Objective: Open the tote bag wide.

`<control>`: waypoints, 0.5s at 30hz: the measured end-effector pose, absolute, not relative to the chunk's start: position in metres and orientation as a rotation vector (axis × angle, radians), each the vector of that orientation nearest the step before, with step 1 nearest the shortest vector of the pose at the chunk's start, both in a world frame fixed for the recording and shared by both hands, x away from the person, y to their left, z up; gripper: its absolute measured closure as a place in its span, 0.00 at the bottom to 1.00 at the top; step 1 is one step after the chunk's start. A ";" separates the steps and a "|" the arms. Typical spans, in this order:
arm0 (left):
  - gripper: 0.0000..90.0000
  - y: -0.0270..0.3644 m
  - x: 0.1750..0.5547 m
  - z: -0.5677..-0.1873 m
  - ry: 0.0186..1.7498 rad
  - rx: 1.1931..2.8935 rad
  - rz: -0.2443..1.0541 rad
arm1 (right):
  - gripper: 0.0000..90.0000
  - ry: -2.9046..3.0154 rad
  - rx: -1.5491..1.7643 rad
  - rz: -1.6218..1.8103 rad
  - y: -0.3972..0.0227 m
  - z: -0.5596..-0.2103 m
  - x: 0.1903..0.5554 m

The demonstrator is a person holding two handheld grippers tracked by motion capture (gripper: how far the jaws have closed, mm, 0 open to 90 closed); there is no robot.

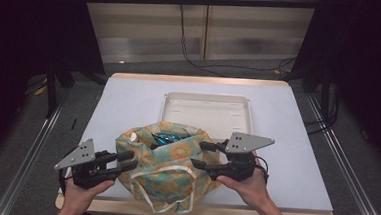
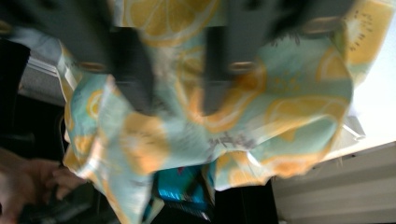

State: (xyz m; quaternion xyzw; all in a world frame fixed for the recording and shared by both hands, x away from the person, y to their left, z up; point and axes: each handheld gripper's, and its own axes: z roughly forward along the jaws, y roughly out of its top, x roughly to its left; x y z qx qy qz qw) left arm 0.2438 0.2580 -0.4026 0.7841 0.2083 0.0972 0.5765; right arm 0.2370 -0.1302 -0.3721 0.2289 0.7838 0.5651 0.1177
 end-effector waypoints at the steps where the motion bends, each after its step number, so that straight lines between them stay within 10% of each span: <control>1: 0.90 0.258 0.244 -0.403 0.488 1.836 0.228 | 0.52 2.288 0.675 1.642 -0.130 -0.373 0.237; 15: 1.00 0.270 0.216 -0.400 0.468 1.830 0.153 | 1.00 2.268 0.656 1.697 -0.144 -0.365 0.223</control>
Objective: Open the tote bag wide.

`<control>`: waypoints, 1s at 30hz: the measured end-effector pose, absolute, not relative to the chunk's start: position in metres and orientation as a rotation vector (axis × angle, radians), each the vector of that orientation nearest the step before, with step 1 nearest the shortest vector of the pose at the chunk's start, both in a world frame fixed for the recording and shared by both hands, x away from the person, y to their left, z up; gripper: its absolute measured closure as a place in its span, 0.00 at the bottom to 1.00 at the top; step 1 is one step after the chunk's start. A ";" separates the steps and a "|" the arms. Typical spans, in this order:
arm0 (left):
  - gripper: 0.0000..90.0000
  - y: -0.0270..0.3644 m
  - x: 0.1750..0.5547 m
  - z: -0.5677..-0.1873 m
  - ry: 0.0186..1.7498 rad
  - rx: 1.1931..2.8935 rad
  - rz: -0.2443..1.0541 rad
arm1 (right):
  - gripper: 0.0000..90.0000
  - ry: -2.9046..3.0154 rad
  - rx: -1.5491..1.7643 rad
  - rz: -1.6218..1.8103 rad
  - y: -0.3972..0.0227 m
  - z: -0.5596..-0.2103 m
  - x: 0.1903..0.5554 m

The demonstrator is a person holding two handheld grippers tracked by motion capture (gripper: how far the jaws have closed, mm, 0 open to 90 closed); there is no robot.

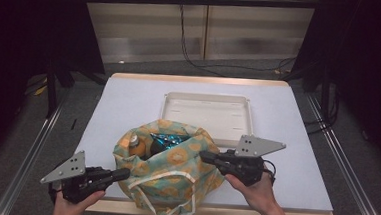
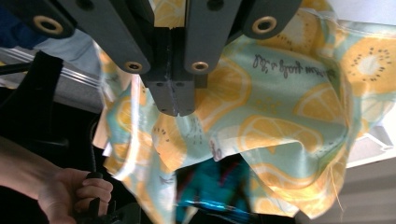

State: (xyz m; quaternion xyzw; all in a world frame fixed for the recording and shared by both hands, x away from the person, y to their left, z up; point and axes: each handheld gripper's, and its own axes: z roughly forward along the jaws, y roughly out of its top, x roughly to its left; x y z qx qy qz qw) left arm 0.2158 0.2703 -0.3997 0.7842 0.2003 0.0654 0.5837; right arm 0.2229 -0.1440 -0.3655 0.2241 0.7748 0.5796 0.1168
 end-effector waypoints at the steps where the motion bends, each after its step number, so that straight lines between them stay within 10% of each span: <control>1: 1.00 0.270 0.214 -0.401 0.468 1.826 0.147 | 1.00 2.277 0.649 1.694 -0.145 -0.366 0.220; 7: 1.00 0.274 0.207 -0.405 0.474 1.812 0.116 | 1.00 2.304 0.639 1.687 -0.149 -0.372 0.208; 10: 1.00 0.274 0.206 -0.409 0.481 1.799 0.081 | 0.73 2.296 0.666 1.691 -0.148 -0.373 0.211; 19: 1.00 0.255 0.206 -0.414 0.441 1.823 0.043 | 0.53 2.350 0.643 1.634 -0.127 -0.382 0.213; 23: 1.00 0.252 0.206 -0.415 0.439 1.831 0.040 | 0.70 2.355 0.649 1.574 -0.125 -0.389 0.211; 26: 1.00 0.253 0.205 -0.414 0.447 1.834 0.050 | 1.00 2.337 0.664 1.611 -0.131 -0.388 0.212; 30: 1.00 0.258 0.204 -0.415 0.452 1.841 0.055 | 1.00 2.358 0.641 1.638 -0.137 -0.387 0.205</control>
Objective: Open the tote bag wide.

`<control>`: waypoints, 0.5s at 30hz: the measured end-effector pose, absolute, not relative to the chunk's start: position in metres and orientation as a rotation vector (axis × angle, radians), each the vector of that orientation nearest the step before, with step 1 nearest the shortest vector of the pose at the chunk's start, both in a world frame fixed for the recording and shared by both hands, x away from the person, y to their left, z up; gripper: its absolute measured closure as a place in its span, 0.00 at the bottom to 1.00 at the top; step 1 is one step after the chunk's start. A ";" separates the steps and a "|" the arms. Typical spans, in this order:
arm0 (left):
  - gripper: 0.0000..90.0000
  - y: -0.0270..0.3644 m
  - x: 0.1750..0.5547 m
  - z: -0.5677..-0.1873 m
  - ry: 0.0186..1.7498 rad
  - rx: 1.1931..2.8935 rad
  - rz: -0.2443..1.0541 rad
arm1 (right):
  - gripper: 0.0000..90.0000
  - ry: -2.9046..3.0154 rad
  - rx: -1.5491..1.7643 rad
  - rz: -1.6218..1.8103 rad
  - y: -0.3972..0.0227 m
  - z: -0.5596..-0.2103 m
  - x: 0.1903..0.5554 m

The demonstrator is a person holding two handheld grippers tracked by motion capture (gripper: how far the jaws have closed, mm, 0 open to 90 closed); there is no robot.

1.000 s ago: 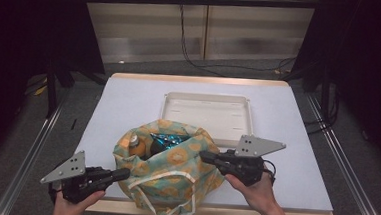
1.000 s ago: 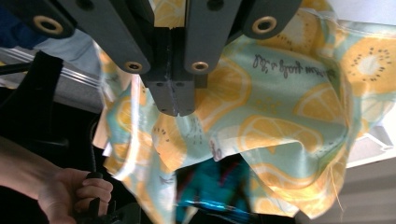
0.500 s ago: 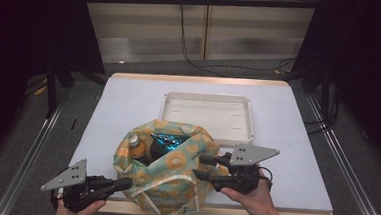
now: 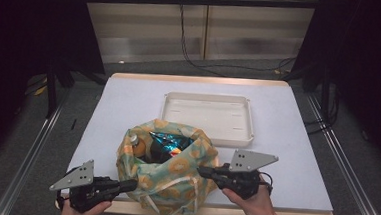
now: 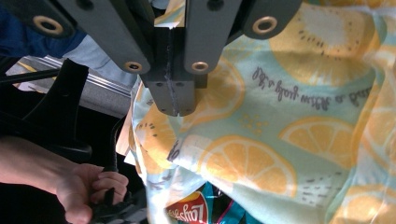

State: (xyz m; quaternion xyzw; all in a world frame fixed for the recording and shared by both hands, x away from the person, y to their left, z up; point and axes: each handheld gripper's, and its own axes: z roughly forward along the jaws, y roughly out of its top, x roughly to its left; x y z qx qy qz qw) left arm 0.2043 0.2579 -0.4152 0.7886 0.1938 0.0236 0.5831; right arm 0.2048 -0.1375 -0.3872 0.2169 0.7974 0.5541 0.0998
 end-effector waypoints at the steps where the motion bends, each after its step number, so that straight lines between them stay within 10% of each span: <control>1: 1.00 0.258 0.203 -0.416 0.460 1.836 0.045 | 1.00 2.358 0.641 1.638 -0.137 -0.387 0.205; 15: 1.00 0.255 0.221 -0.443 0.536 2.011 0.039 | 1.00 2.533 0.691 1.544 -0.141 -0.439 0.197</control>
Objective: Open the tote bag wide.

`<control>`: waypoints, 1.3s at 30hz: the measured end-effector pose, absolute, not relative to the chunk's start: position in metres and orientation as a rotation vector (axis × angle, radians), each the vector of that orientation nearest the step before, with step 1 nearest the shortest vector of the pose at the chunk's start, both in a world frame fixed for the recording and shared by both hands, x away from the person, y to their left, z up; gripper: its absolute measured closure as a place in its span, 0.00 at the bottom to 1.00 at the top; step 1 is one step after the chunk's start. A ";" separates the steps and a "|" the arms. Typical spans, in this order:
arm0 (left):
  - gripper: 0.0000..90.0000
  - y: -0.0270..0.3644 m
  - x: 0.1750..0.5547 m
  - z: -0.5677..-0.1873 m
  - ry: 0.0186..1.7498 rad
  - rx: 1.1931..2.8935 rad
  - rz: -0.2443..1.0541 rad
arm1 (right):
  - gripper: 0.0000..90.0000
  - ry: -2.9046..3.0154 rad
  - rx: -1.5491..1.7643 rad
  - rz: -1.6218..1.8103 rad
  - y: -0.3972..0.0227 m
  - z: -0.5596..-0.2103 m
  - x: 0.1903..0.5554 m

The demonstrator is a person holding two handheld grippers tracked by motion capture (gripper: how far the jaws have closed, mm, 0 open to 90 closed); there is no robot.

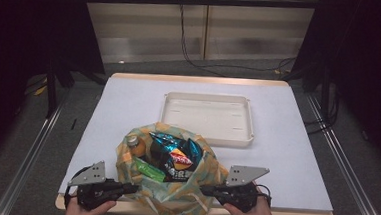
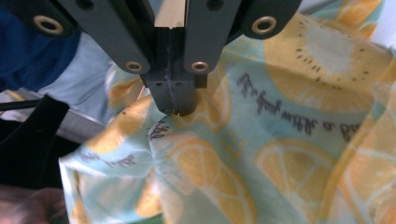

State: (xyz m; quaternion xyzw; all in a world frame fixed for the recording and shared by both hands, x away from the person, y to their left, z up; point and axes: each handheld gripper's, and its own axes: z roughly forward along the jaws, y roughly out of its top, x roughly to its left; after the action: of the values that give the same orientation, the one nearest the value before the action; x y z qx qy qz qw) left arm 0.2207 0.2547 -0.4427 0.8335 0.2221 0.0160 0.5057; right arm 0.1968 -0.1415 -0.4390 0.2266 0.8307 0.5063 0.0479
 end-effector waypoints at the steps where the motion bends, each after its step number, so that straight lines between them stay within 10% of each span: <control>1: 1.00 0.255 0.223 -0.444 0.541 2.016 0.039 | 1.00 2.541 0.689 1.535 -0.140 -0.442 0.198; 16: 1.00 0.259 0.233 -0.459 0.622 2.094 0.047 | 1.00 2.627 0.703 1.370 -0.136 -0.474 0.210; 28: 0.67 0.281 0.212 -0.436 0.620 1.935 0.155 | 0.83 2.407 0.700 1.591 -0.162 -0.424 0.198; 39: 0.63 0.285 0.223 -0.383 0.576 1.786 0.286 | 0.71 2.236 0.686 1.695 -0.170 -0.376 0.220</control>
State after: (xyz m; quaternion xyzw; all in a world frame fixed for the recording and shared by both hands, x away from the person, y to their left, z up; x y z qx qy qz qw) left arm 0.2226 0.2847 -0.3828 0.7648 0.2466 0.1227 0.5825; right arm 0.2203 -0.1698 -0.3762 0.2356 0.7680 0.5821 0.1261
